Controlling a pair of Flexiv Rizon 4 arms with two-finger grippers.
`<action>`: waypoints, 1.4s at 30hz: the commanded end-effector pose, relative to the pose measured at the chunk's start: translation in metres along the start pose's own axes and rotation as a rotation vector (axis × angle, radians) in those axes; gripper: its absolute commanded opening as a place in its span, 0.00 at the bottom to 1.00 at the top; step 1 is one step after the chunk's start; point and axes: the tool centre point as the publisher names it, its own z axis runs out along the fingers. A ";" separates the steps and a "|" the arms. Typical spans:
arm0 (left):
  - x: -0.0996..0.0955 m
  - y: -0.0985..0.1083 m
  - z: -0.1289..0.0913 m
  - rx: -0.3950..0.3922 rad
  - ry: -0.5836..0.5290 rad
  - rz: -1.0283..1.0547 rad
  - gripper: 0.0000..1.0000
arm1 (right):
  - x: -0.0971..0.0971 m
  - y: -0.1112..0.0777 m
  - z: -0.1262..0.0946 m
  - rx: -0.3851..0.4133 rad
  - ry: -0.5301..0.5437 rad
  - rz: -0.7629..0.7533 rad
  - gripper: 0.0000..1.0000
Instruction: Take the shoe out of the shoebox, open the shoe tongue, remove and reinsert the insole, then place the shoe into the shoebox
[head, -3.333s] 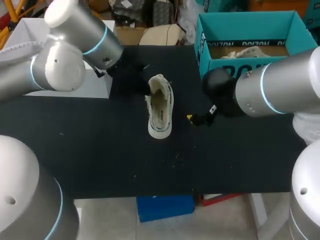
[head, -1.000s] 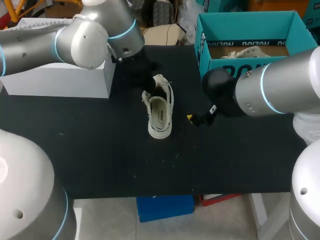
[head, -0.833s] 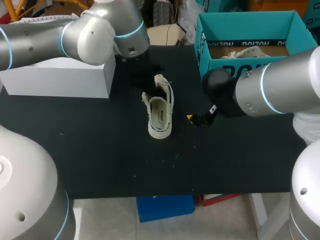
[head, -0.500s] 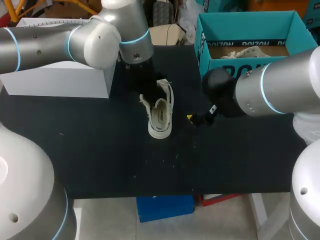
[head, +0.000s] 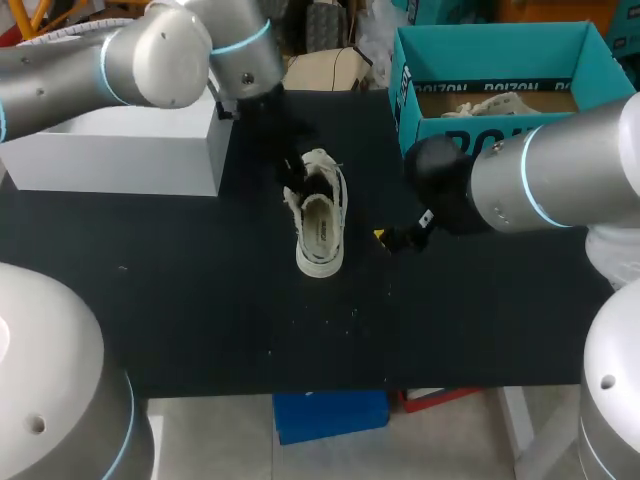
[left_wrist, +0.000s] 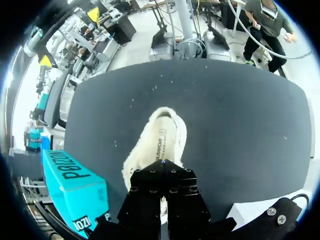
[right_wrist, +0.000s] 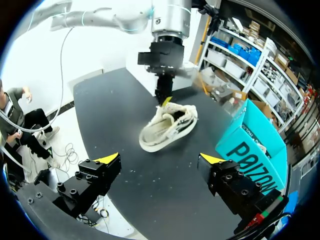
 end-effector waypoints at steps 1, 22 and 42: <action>0.042 -0.026 -0.039 0.150 -0.280 -0.226 0.00 | 0.000 0.000 -0.001 0.003 0.000 0.000 1.00; 0.059 -0.041 -0.045 0.169 -0.302 -0.294 1.00 | 0.000 0.000 -0.001 0.003 0.000 0.000 1.00; 0.059 -0.041 -0.045 0.169 -0.302 -0.294 1.00 | 0.000 0.000 -0.001 0.003 0.000 0.000 1.00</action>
